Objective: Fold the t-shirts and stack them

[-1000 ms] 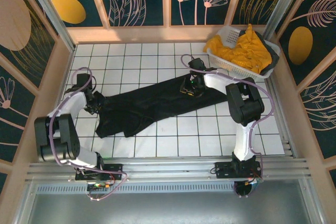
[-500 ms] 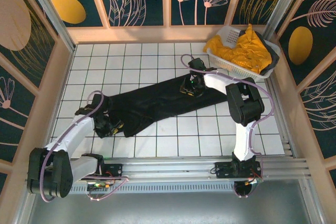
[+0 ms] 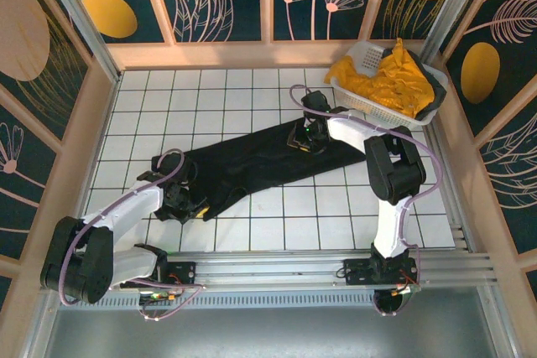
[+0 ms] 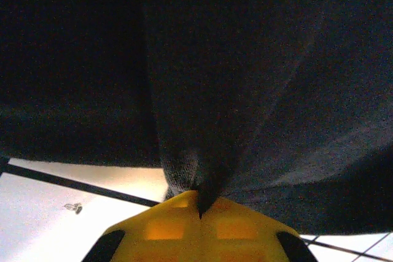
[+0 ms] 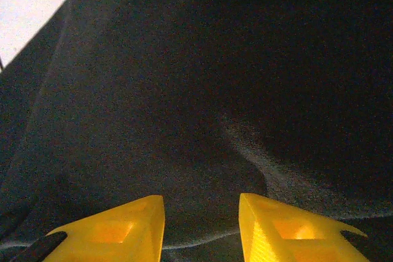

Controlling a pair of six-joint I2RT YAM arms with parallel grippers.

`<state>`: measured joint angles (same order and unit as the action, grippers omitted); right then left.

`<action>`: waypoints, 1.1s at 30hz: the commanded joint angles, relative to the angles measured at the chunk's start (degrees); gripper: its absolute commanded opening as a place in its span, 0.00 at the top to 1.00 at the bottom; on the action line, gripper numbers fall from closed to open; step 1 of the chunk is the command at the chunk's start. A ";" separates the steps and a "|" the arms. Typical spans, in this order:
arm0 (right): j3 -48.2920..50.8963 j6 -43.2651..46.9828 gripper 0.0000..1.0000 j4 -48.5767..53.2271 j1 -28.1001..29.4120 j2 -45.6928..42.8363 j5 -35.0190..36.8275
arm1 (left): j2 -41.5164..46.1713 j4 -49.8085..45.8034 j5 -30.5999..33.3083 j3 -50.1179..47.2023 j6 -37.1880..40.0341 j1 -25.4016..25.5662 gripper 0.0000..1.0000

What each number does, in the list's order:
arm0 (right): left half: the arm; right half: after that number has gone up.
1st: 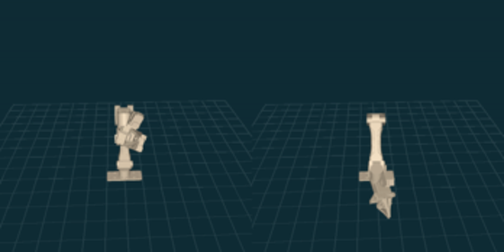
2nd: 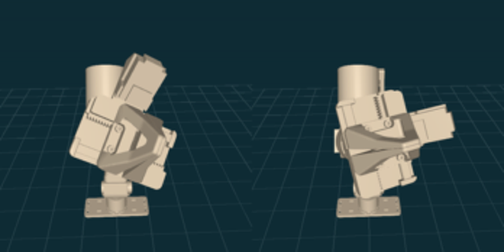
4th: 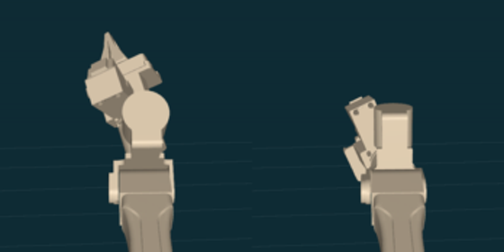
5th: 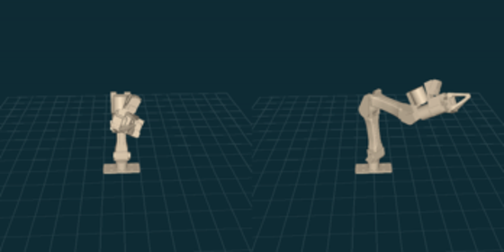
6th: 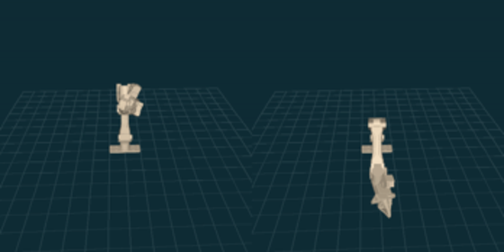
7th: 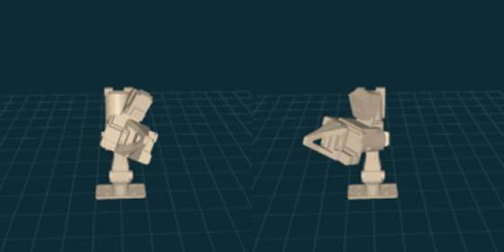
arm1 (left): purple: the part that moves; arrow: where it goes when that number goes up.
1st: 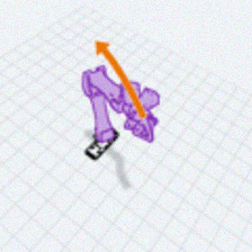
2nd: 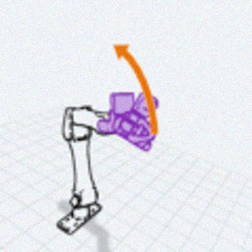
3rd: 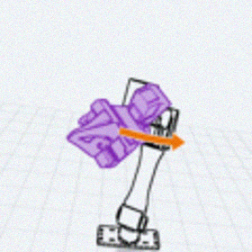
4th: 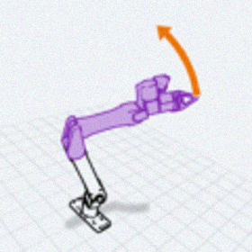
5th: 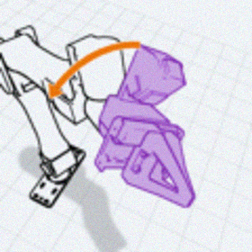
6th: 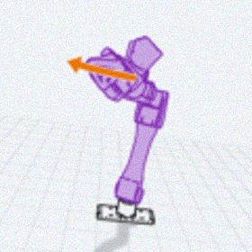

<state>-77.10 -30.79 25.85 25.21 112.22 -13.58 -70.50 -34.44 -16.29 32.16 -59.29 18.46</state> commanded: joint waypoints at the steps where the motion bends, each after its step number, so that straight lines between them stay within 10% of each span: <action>1: 0.79 -1.28 0.62 0.61 0.29 -2.10 -0.41 | 0.81 -2.68 -0.06 1.84 0.36 0.57 1.00; 33: -0.62 -0.41 0.63 1.72 -0.68 -1.83 0.58 | 2.14 -12.25 -3.58 9.06 0.00 14.85 1.00</action>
<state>-77.10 -30.96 25.91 24.67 112.03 -13.32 -67.92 -44.80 -21.04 43.90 -59.66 33.01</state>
